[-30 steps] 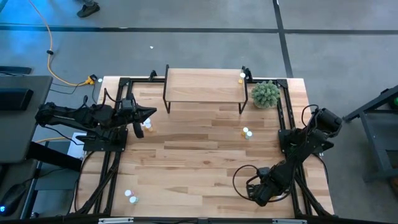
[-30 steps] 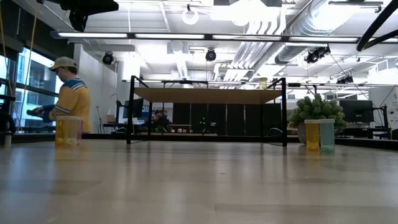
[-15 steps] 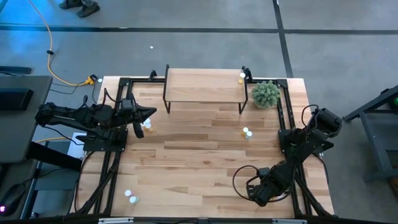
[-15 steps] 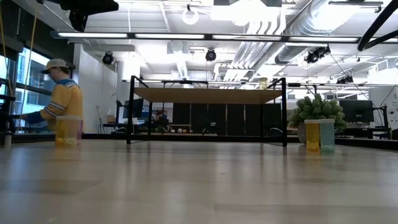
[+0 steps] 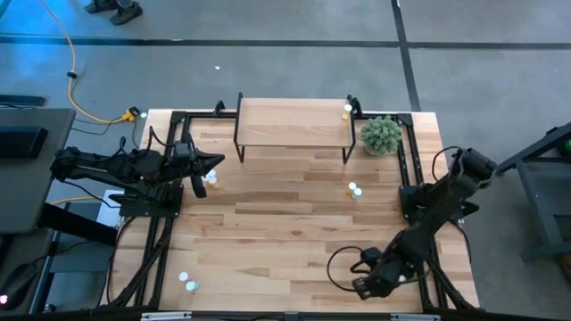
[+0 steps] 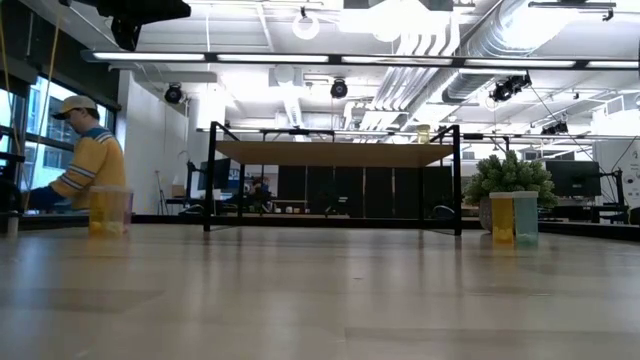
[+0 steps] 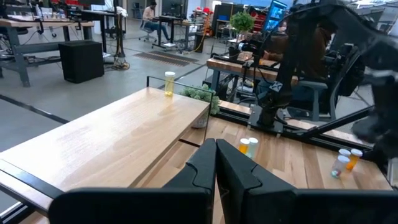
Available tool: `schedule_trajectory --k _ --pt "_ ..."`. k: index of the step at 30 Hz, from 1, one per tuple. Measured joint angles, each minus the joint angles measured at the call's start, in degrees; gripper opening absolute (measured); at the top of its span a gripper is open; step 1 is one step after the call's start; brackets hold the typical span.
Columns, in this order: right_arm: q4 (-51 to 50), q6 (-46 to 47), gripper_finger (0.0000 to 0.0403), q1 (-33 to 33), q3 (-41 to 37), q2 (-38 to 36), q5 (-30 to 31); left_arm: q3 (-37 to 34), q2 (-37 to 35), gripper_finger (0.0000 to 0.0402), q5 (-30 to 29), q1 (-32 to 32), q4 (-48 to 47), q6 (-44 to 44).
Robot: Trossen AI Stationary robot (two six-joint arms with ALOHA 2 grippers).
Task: Pick and place medicine bottles onto shelf by color
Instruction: Put the bottom yellow pill bottle on the shelf aligned with the other yellow pill bottle
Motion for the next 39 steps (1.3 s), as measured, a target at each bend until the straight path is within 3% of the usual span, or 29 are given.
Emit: schedule_trajectory --k 6,13,17,21,25,30,39 --pt "-0.5 -16.0 0.0099 -4.7 4.1 -8.4 11.0 0.0 0.0 0.0 0.0 0.0 0.0 1.1" --pt "-1.7 -42.9 0.0099 -19.7 12.5 -14.1 24.1 0.0 0.0 0.0 0.2 0.0 0.0 1.0" --pt "-9.2 -58.9 0.0099 -28.7 22.3 -13.2 25.4 0.0 0.0 0.0 0.2 0.0 0.0 1.0" --pt "-24.1 -69.3 0.0099 -36.7 33.9 -9.8 26.9 0.0 0.0 0.0 0.2 0.0 0.0 0.9" --pt "-38.7 -73.2 0.0099 -44.2 45.7 -5.2 30.7 0.0 0.0 0.0 0.2 0.0 0.0 0.9" --pt "-53.2 -70.8 0.0099 -54.1 56.0 1.0 32.6 0.0 0.0 0.0 0.1 0.0 0.0 0.9" --pt "-55.7 -74.2 0.0099 -69.4 56.4 9.0 22.1 0.0 0.0 0.0 0.0 0.0 0.0 1.0"
